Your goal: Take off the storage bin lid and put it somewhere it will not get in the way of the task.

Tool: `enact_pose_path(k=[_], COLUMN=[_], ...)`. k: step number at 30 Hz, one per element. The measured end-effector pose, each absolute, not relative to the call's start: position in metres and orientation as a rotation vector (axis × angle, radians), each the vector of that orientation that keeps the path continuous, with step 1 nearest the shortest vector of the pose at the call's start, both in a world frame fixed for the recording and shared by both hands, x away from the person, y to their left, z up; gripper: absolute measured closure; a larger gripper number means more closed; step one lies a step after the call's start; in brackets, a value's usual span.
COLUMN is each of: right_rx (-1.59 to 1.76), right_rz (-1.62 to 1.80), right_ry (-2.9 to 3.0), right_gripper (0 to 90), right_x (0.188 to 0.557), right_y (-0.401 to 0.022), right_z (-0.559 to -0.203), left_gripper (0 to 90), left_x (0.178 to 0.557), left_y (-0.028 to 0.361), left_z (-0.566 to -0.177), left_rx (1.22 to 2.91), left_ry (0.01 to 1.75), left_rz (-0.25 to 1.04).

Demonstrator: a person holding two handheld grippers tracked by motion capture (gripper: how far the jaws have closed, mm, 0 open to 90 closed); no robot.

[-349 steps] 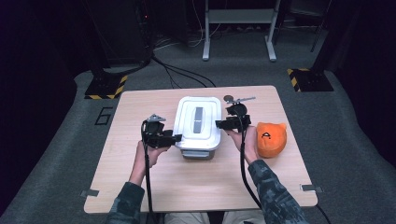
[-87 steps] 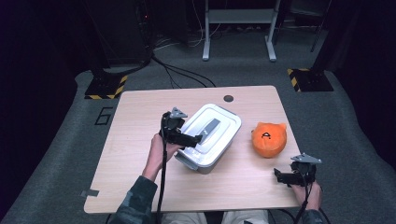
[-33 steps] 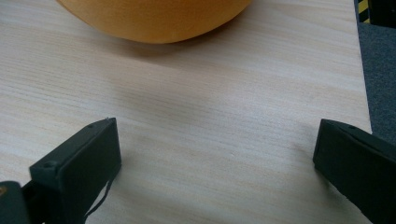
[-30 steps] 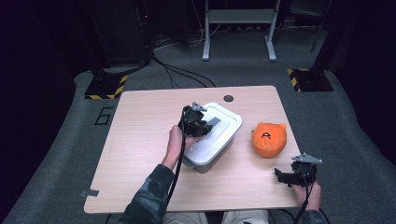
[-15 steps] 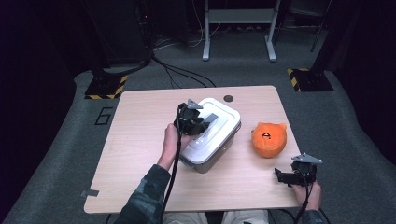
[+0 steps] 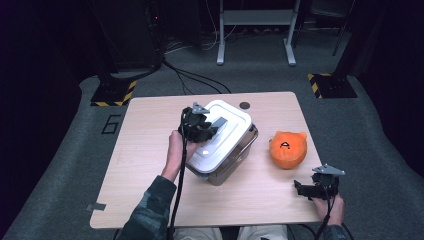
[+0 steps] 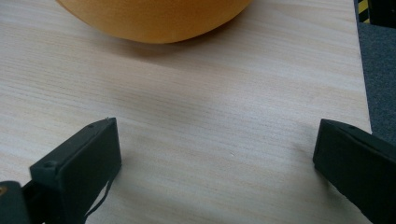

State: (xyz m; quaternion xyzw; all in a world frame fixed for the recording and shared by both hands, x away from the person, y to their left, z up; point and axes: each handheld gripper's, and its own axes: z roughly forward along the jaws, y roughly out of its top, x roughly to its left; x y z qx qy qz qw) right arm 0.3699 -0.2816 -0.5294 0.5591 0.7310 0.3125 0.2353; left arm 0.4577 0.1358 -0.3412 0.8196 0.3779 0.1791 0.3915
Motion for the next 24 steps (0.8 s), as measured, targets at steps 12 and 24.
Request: enact_pose_path(k=[12, 24], right_rx=[1.537, 1.537], right_rz=[0.854, 0.854], right_ry=[2.006, 2.005], right_gripper=[0.4, 0.4], right_x=[0.37, 0.369], right_y=[-0.282, -0.282], right_z=[-0.529, -0.529], left_gripper=[66.4, 66.4], left_x=[0.454, 0.453], left_y=[0.164, 0.191], left_z=[-0.335, -0.337], left_rx=[2.059, 2.028], left_ry=[1.002, 1.056], left_rz=[0.489, 0.517])
